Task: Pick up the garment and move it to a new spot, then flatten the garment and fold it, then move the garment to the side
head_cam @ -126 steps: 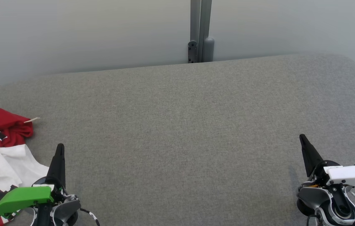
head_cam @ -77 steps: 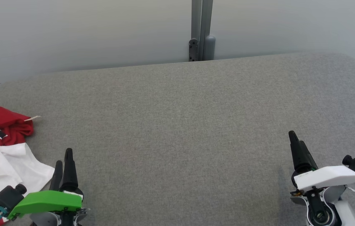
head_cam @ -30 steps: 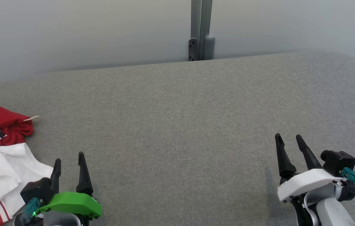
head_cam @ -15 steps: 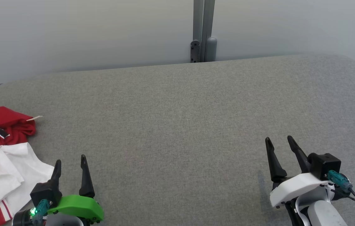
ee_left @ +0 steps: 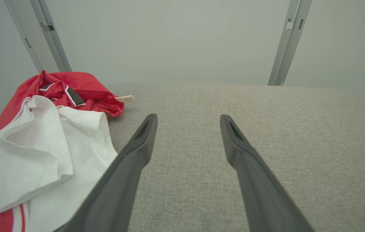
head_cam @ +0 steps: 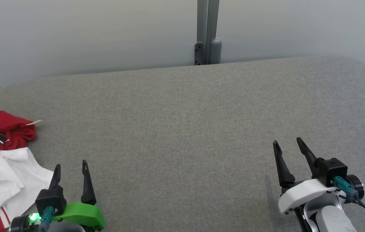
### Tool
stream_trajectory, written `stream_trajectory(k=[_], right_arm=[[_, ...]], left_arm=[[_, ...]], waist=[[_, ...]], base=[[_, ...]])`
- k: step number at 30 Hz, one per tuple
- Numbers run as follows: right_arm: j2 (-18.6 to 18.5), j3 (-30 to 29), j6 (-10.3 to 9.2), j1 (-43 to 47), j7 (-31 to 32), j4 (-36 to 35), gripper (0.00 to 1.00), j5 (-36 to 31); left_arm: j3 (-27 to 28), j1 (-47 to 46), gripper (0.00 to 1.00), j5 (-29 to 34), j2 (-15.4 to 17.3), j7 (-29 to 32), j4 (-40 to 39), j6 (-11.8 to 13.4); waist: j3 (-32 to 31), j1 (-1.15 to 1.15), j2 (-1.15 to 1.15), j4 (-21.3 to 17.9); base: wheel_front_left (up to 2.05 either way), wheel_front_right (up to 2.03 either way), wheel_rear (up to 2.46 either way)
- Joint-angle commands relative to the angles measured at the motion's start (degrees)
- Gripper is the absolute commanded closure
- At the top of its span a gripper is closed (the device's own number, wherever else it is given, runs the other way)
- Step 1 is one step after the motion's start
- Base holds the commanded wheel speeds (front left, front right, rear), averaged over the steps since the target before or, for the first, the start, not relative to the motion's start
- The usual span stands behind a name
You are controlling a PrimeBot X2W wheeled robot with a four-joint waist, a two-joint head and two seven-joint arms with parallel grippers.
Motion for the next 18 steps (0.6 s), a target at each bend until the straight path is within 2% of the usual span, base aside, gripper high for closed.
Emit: stream_trajectory(k=[1, 9, 18], right_arm=[[-0.05, -0.24, 0.02, -0.01, -0.48, -0.13, 0.0, -1.13], [0.11, -0.57, 0.03, -0.08, -1.33, -0.1, 0.0, -3.94], [0.26, 0.25, 0.03, -0.22, -1.28, 0.25, 0.0, -3.52]], left_arm=[[0.21, 0.28, 0.0, 1.02, 0.42, -0.43, 0.04, 0.34], [0.31, 0.4, 0.0, 3.12, 0.45, -1.33, 0.43, 0.11], [0.44, 0.27, 0.0, 2.34, 0.45, -1.13, 0.61, -0.18]], waist=[[0.02, 0.0, 0.0, 0.07], [0.16, 0.0, 0.0, 0.2], [0.47, 0.0, 0.0, 1.34]], base=[[0.0, 0.0, 0.0], [0.0, 0.0, 0.0], [0.0, 0.0, 0.0]])
